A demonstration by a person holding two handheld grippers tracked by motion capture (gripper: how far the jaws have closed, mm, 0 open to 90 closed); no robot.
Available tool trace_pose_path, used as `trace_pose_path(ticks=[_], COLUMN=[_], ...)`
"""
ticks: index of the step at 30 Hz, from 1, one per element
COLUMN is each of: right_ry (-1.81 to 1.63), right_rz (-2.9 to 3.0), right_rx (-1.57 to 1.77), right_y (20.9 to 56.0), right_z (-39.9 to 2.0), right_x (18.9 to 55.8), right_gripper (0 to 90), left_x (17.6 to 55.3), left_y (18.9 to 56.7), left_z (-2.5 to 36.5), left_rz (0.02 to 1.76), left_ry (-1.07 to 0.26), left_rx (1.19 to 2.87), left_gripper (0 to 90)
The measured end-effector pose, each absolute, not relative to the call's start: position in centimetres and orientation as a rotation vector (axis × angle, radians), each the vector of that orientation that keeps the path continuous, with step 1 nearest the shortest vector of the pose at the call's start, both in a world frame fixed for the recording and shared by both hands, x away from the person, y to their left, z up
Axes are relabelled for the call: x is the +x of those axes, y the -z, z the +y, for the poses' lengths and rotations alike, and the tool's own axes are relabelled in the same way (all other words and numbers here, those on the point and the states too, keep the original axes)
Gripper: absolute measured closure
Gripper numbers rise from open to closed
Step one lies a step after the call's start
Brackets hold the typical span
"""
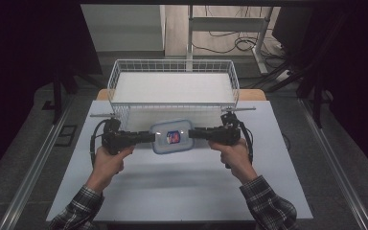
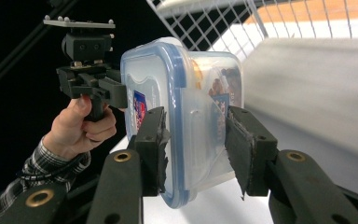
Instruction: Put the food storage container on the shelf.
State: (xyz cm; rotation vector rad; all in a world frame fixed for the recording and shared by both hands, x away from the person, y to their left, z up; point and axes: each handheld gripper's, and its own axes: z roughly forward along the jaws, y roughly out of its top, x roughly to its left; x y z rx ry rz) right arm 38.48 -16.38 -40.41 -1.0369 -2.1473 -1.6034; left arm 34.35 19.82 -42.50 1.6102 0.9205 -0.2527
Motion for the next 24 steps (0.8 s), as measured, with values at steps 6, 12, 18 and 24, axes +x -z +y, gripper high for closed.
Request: trace_pose_path(ticks=[6, 12, 18, 24], right_ry=[1.638, 1.682, 1.728, 1.753], right_rz=[-2.143, -2.133, -2.167, -2.155], right_rx=[-1.042, -1.047, -1.054, -1.087], right_y=[38.0, 35.5, 33.2, 32.4], right_z=[-15.9, -15.4, -14.8, -14.5], right_x=[40.1, 41.9, 43.9, 46.0], right_gripper=[58.7, 58.6, 58.3, 58.3], left_x=[35.9, 38.5, 41.1, 43.6], left_y=[40.1, 36.6, 34.3, 33.9], left_z=[20.1, 20.7, 21.0, 21.1], left_rz=[0.920, 0.905, 0.905, 0.913], left_ry=[0.232, 0.197, 0.157, 0.156], left_rx=[1.610, 1.624, 1.634, 1.607], left_gripper=[59.8, 59.6, 58.7, 58.4])
